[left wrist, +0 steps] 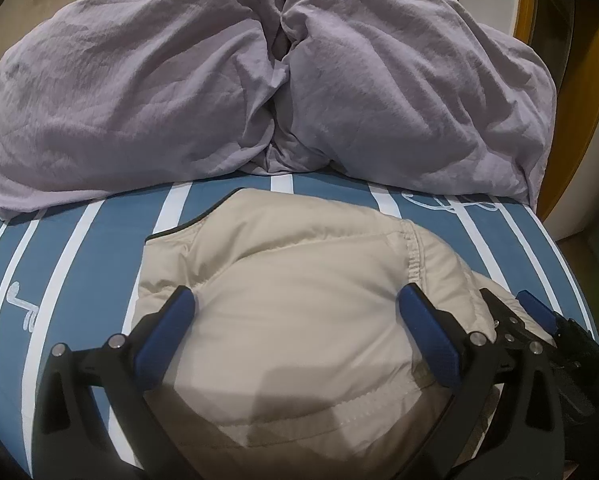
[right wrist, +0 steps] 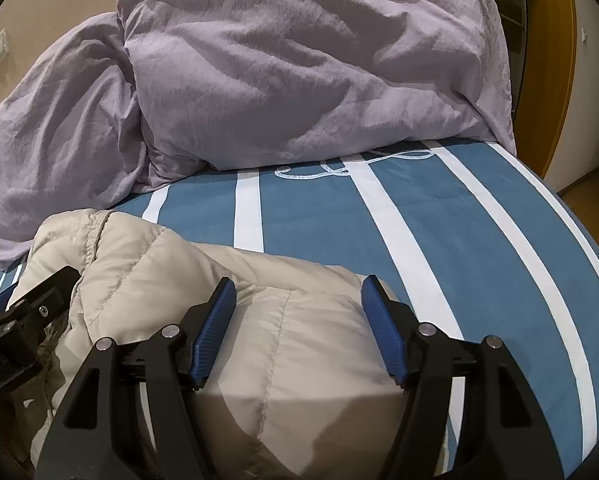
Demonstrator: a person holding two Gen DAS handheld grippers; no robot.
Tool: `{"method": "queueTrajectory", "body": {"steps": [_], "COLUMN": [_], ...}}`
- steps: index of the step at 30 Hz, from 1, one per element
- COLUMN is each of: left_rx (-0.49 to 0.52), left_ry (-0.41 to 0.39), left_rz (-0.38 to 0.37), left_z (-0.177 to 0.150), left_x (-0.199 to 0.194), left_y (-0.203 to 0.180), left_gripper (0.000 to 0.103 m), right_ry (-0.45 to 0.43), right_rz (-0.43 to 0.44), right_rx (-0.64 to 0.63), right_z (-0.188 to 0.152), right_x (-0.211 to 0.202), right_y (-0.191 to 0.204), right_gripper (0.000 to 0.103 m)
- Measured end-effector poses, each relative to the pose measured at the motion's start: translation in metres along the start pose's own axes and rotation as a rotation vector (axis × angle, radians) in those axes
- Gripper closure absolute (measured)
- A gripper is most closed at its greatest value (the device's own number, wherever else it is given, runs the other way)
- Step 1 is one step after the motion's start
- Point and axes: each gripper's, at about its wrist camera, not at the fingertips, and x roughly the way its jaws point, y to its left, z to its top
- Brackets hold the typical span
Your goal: Fold large clothes
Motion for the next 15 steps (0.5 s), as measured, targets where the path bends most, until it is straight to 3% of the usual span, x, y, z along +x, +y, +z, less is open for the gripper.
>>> {"method": "queueTrajectory", "body": {"steps": [15], "left_rx": [-0.015], "left_ry": [-0.005], "left_rz": [-0.019], "left_z": [-0.0028], "left_x": [0.0041], "left_y": [0.0026], "left_gripper": [0.002], "right_ry": [0.001], "right_rz": [-0.005], "right_rx": [0.0], "right_z": [0.0005], "right_x": [0.0023], "right_y": [-0.0034], "right_gripper": [0.032]}}
